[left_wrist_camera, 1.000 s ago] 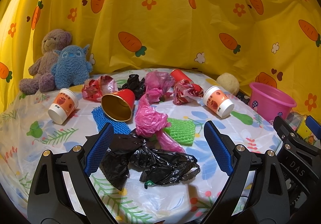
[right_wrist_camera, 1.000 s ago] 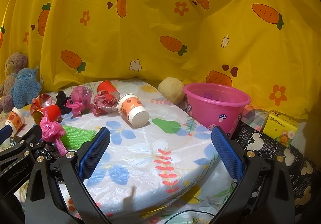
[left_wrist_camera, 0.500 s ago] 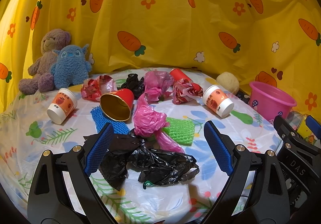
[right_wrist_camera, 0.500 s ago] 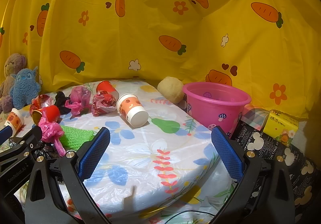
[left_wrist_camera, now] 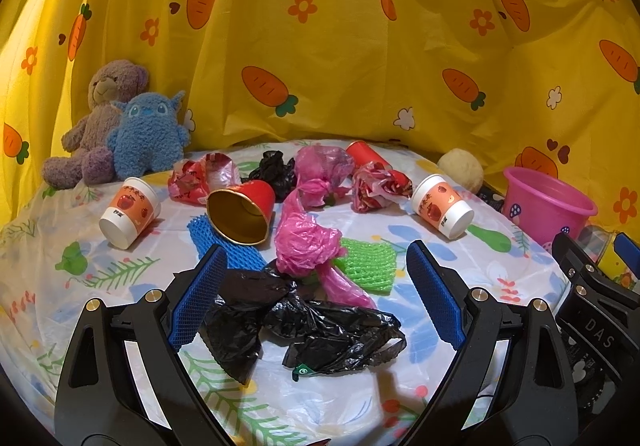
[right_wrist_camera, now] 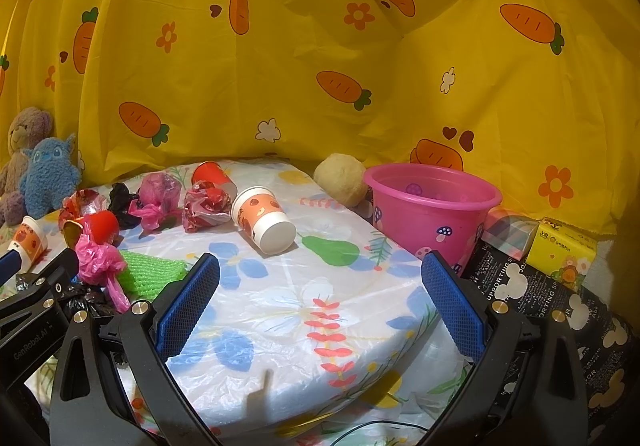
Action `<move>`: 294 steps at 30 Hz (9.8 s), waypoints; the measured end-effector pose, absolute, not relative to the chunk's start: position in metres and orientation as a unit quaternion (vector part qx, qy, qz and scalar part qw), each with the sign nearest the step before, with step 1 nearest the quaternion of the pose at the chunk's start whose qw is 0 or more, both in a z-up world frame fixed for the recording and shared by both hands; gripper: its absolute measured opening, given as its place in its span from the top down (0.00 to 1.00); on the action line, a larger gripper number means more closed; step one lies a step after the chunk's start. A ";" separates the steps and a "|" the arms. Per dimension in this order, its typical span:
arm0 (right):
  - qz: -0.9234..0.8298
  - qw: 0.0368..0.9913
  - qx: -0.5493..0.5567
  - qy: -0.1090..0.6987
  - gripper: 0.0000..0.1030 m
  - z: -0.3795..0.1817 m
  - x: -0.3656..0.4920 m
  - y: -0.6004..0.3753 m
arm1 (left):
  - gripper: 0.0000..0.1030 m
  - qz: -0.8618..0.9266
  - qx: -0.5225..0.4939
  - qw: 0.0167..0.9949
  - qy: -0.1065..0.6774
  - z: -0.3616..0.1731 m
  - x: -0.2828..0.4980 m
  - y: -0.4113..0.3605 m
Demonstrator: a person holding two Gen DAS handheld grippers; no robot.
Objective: Collect trash
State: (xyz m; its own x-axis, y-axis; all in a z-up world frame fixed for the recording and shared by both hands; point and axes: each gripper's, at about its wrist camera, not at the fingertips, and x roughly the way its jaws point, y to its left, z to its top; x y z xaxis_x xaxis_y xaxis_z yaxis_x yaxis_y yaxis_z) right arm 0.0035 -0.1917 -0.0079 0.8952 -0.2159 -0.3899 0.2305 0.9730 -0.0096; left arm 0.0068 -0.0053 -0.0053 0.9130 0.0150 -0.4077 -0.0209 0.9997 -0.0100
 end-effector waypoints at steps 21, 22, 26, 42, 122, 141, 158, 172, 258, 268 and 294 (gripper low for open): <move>0.039 0.977 0.023 0.207 0.05 -0.038 0.027 -0.143 | 0.13 0.072 -0.063 0.975 0.200 -0.018 0.004 0.072; 0.052 0.976 0.023 0.209 0.05 -0.040 0.027 -0.138 | 0.13 0.077 -0.068 0.975 0.199 -0.018 0.005 0.077; 0.106 0.967 0.017 0.230 0.11 -0.049 0.030 -0.119 | 0.13 0.105 -0.075 0.973 0.193 -0.017 0.005 0.091; 0.205 0.935 0.002 0.291 0.95 -0.078 0.034 -0.085 | 0.23 0.091 -0.090 0.969 0.211 -0.025 0.007 0.100; -0.236 0.967 0.056 0.085 0.97 0.061 0.109 -0.386 | 0.81 -0.351 -0.036 0.910 0.217 0.072 0.200 -0.229; -0.299 0.943 0.044 0.141 0.97 0.023 0.149 -0.437 | 0.79 -0.394 -0.006 0.879 0.268 0.014 0.251 -0.322; -0.266 0.947 0.086 0.156 0.48 0.009 0.157 -0.447 | 0.19 -0.377 -0.038 0.876 0.298 0.002 0.263 -0.311; -0.250 0.949 0.095 0.166 0.14 0.001 0.139 -0.421 | 0.06 -0.268 -0.024 0.928 0.257 0.008 0.234 -0.237; 0.143 0.913 0.019 0.382 0.93 -0.081 0.163 -0.092 | 0.08 0.082 -0.108 0.963 0.232 -0.028 0.101 0.108; 0.146 0.926 0.045 0.344 0.94 -0.069 0.146 -0.109 | 0.24 0.055 -0.108 0.960 0.252 -0.030 0.113 0.097; 0.120 0.946 0.066 0.293 0.94 -0.046 0.121 -0.145 | 0.98 0.005 -0.163 0.933 0.320 -0.048 0.172 0.093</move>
State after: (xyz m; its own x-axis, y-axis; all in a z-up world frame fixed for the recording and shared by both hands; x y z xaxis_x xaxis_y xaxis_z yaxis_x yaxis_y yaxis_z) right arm 0.1210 -0.1448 -0.0463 0.7996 0.2661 -0.5384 -0.1890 0.9624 0.1949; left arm 0.1718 0.0928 -0.0479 0.7948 -0.0954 -0.5993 -0.1136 0.9467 -0.3014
